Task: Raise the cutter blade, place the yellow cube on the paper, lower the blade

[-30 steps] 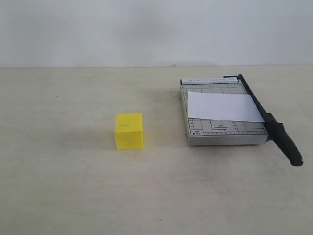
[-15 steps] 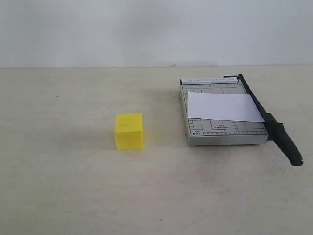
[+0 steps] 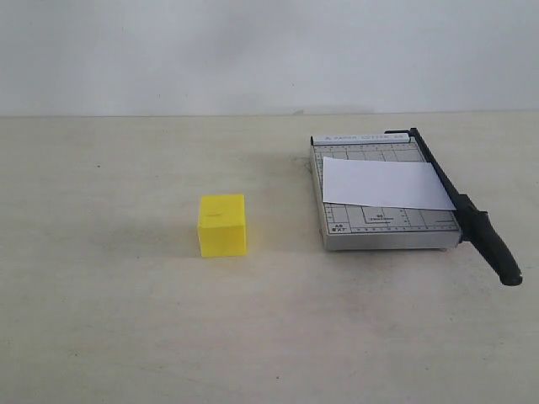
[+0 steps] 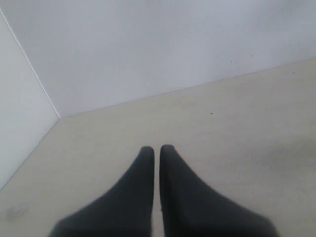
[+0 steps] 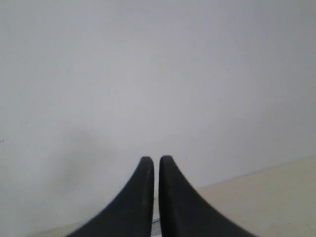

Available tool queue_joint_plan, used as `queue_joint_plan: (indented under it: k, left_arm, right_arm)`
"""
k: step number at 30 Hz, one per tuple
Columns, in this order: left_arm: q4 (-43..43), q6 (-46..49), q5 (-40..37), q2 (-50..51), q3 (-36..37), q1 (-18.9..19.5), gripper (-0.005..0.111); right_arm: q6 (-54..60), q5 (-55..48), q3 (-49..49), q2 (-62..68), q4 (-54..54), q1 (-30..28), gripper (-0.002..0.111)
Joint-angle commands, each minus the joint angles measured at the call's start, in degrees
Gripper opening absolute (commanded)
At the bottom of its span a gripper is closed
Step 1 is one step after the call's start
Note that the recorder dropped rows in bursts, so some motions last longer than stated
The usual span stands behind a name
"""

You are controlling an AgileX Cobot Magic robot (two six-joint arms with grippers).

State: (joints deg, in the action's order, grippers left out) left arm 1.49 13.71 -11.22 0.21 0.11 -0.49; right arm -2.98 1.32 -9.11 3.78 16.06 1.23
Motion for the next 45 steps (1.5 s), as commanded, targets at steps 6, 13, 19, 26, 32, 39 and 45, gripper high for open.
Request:
queue_joint_plan:
  k: [6, 13, 19, 26, 32, 39, 45]
  left_arm:
    - [-0.2, 0.3, 0.7, -0.2, -0.1, 0.2, 0.004]
    - [-0.2, 0.3, 0.7, -0.2, -0.1, 0.2, 0.004]
    - [-0.2, 0.3, 0.7, -0.2, -0.1, 0.2, 0.004]
    - [-0.2, 0.3, 0.7, -0.2, -0.1, 0.2, 0.004]
    - [-0.2, 0.3, 0.7, -0.2, -0.1, 0.2, 0.004]
    - [-0.2, 0.3, 0.7, -0.2, -0.1, 0.2, 0.004]
    - [-0.2, 0.3, 0.7, -0.2, -0.1, 0.2, 0.004]
  right_arm:
    - [6.2, -21.5, -16.4, 24.8, -4.6, -0.1, 0.004]
    - [6.5, -28.6, -24.5, 37.3, -11.6, -0.1, 0.004]
    - [9.2, -30.3, -25.4, 44.5, -12.6, -0.1, 0.004]
    - [10.2, -31.3, -25.4, 47.6, -12.6, -0.1, 0.004]
    - [10.9, -31.9, -25.4, 47.7, -12.6, -0.1, 0.004]
    - [11.4, -33.8, -25.4, 47.7, -12.6, -0.1, 0.004]
    - [13.1, -29.1, -20.3, 46.9, -12.6, -0.1, 0.004]
